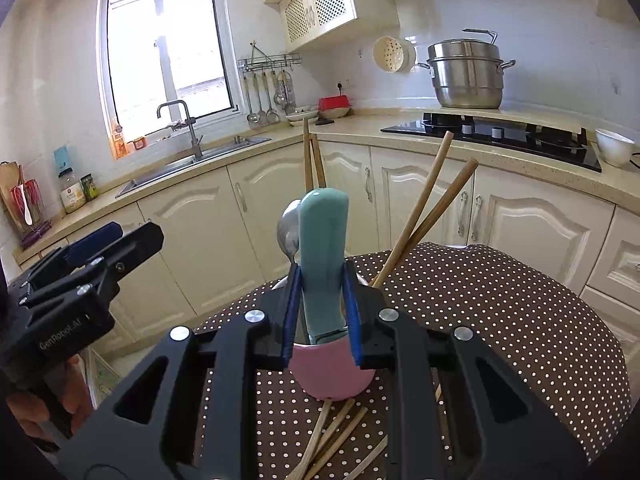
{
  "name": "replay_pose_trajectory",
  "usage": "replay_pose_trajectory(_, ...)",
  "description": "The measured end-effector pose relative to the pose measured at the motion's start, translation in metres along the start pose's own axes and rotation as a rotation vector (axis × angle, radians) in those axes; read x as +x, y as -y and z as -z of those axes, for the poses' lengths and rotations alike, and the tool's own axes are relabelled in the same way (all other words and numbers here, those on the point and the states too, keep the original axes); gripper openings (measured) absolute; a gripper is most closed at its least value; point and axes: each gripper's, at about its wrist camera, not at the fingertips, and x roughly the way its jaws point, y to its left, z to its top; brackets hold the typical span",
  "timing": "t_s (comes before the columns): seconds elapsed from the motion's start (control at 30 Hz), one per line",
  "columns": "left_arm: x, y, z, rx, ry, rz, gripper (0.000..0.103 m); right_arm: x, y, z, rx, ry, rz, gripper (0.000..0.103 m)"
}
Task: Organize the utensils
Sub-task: 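Open the left tool over the cup while the right tool releases the knife inside, then move the left tool back to the pile and grasp wooden chopsticks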
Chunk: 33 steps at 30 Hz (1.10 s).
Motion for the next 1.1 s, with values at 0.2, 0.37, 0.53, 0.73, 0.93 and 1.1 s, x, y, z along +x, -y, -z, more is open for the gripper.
replay_pose_trajectory(0.2, -0.006, -0.004, -0.002, -0.011, -0.005, 0.006, 0.071, -0.009, -0.002, -0.002, 0.01, 0.001, -0.013, 0.024)
replay_pose_trajectory(0.37, -0.017, -0.003, -0.002, -0.019, -0.001, 0.011, 0.071, -0.03, -0.003, -0.009, 0.018, 0.051, -0.023, 0.059)
replay_pose_trajectory(0.53, -0.029, 0.0, -0.005, -0.038, -0.008, 0.021, 0.072, -0.048, -0.006, -0.011, 0.02, 0.076, -0.022, 0.059)
replay_pose_trajectory(0.73, -0.047, 0.008, -0.009, -0.04, -0.005, 0.045, 0.073, -0.07, -0.007, -0.005, 0.02, 0.085, -0.018, 0.059)
replay_pose_trajectory(0.93, -0.061, 0.018, 0.0, -0.049, -0.062, 0.118, 0.074, -0.095, -0.003, 0.01, 0.026, 0.085, 0.001, 0.062)
replay_pose_trajectory(1.1, -0.063, 0.029, 0.018, -0.021, -0.138, 0.169, 0.074, -0.108, 0.004, 0.028, 0.029, 0.068, 0.026, 0.065)
